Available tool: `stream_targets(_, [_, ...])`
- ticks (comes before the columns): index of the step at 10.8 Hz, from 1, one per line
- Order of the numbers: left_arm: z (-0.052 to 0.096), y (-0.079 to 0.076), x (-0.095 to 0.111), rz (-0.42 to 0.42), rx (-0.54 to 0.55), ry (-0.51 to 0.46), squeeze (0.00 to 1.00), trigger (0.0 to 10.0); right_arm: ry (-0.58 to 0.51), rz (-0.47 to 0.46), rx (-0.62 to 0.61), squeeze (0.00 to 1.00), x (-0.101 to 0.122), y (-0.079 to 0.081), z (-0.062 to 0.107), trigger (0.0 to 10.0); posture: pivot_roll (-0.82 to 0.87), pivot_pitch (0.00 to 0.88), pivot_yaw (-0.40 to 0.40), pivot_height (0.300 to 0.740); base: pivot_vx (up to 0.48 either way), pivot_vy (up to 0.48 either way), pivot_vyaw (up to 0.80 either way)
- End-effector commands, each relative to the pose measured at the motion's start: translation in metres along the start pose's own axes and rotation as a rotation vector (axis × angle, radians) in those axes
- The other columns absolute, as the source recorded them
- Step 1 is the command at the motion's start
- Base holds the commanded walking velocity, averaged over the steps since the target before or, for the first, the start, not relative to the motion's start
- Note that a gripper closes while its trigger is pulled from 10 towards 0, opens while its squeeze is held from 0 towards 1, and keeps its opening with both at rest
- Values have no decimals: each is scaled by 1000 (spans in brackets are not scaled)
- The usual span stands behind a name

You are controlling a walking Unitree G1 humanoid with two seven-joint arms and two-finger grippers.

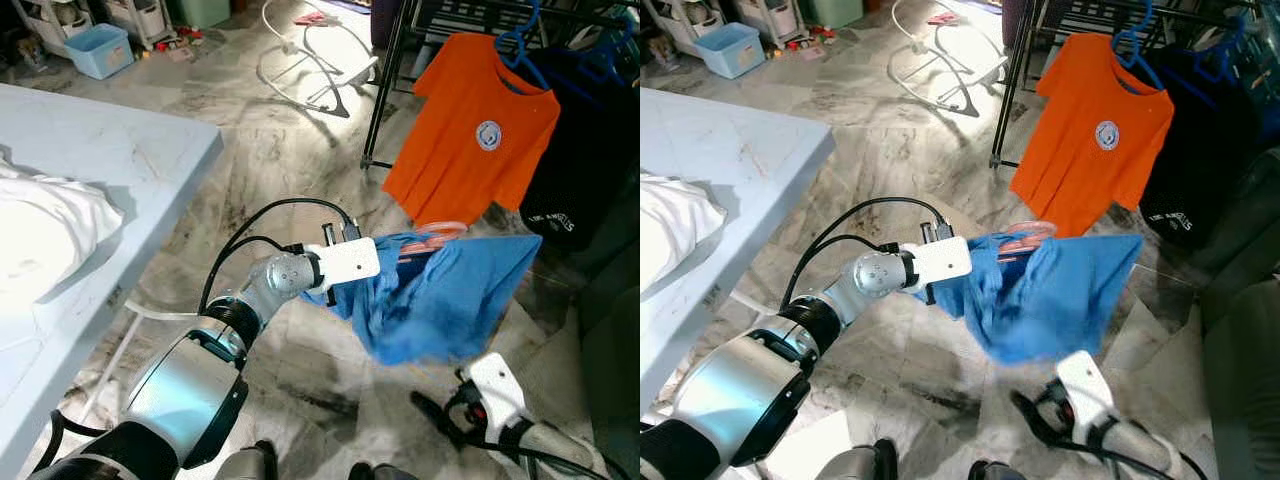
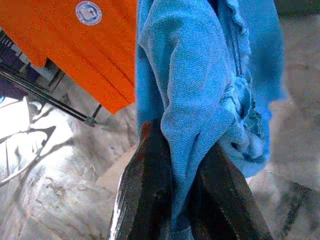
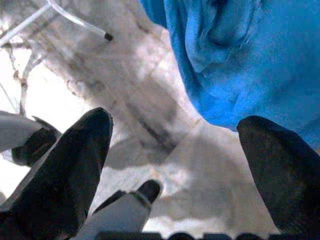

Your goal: Hang hanger

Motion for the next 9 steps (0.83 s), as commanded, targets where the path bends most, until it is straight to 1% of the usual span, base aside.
stream_targets(1, [-2,10,10,2,24,-34,0,0,-33,26,-31,0,6,-7,6,10000,14,143,-42,740,0,0,0])
stream_targets(2, [-1,10,13,-9,1,-59,0,0,-100,144,-114,0,24,-25,21,10000,15,140,-42,740,0,0,0])
stream_targets(3, [1,10,14,-24,-17,-72,0,0,-134,227,-171,0,39,-40,39,10000,13,141,-40,740,0,0,0])
stream_targets(4, [3,9,14,-56,-53,-89,0,0,-161,302,-244,0,58,-57,63,10000,8,142,-41,740,0,0,0])
stream_targets(5, [6,4,15,-102,-104,-116,0,0,-175,368,-304,0,72,-71,83,10000,2,141,-40,740,0,0,0])
stream_targets(6, [9,-2,17,-148,-164,-152,0,0,-163,434,-333,0,80,-78,99,10000,-1,142,-39,740,0,0,0])
stream_targets(7, [13,-9,24,-206,-222,-212,0,0,-150,464,-333,0,84,-80,106,10000,-2,142,-38,740,0,0,0])
stream_targets(8, [15,-13,29,-238,-251,-257,0,0,-144,469,-321,0,85,-79,108,10000,-2,145,-37,740,0,0,0])
stream_targets(9, [16,-14,33,-250,-264,-284,0,0,-138,465,-302,0,85,-76,107,10000,-2,145,-37,740,0,0,0])
Point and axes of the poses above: a point about 5 cm out from each wrist's last joint towards the gripper, its own z axis pointing back from the gripper into the wrist, its own x axis along the axis of the wrist's last joint, y = z × x, the point moved 5 cm from there along -z, pointing out of the wrist towards the gripper, and after that the axes turned 14 degrees about -z, right-handed, at the moved point
